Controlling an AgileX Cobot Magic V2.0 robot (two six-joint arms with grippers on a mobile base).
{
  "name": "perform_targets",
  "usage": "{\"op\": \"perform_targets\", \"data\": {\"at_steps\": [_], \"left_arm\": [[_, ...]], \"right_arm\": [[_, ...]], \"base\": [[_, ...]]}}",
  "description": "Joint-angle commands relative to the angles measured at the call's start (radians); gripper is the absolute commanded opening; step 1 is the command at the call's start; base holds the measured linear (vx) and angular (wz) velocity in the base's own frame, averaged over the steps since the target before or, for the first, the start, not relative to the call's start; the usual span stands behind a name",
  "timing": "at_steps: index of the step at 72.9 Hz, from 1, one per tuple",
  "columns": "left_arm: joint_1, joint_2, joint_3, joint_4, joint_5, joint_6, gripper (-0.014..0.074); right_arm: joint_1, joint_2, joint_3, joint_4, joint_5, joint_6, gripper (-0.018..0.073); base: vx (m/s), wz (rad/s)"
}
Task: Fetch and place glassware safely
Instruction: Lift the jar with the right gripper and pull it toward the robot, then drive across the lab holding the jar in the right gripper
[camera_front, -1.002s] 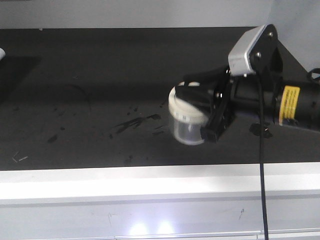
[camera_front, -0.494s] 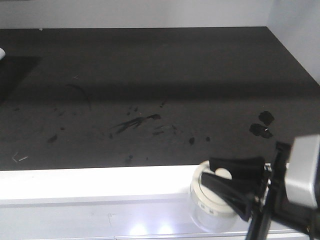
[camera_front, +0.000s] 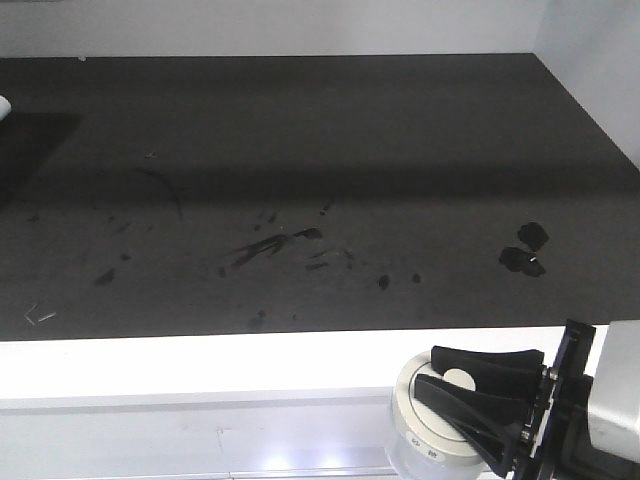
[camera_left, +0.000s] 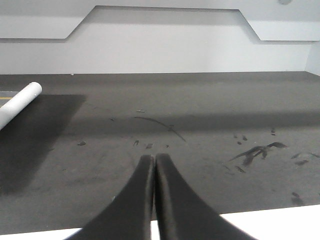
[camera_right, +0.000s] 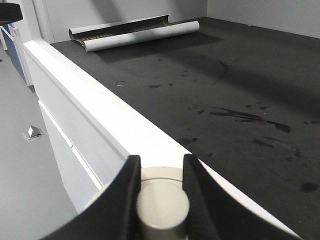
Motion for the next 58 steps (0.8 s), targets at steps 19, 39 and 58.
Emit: {"op": "perform_targets", "data": {"at_steps": [19,39,58], "left_arm": [[0.001,0.008,-0.027,-0.009,-0.068,-0.007,-0.0007],[0.001,0.008,-0.027,-0.009,-0.068,-0.007,-0.0007],[0.001,0.008,-0.027,-0.009,-0.068,-0.007,-0.0007]], "right_arm": [[-0.001,-0.011,-0.03,0.053,-0.045,-0.008,-0.0001],[-0.001,-0.011,-0.03,0.037,-0.046,-0.008,-0.0001],[-0.001,-0.011,-0.03,0.037,-0.045,-0.008,-0.0001]], "base": [[0.0,0.0],[-0.04,0.26],[-0.08,0.81]]}}
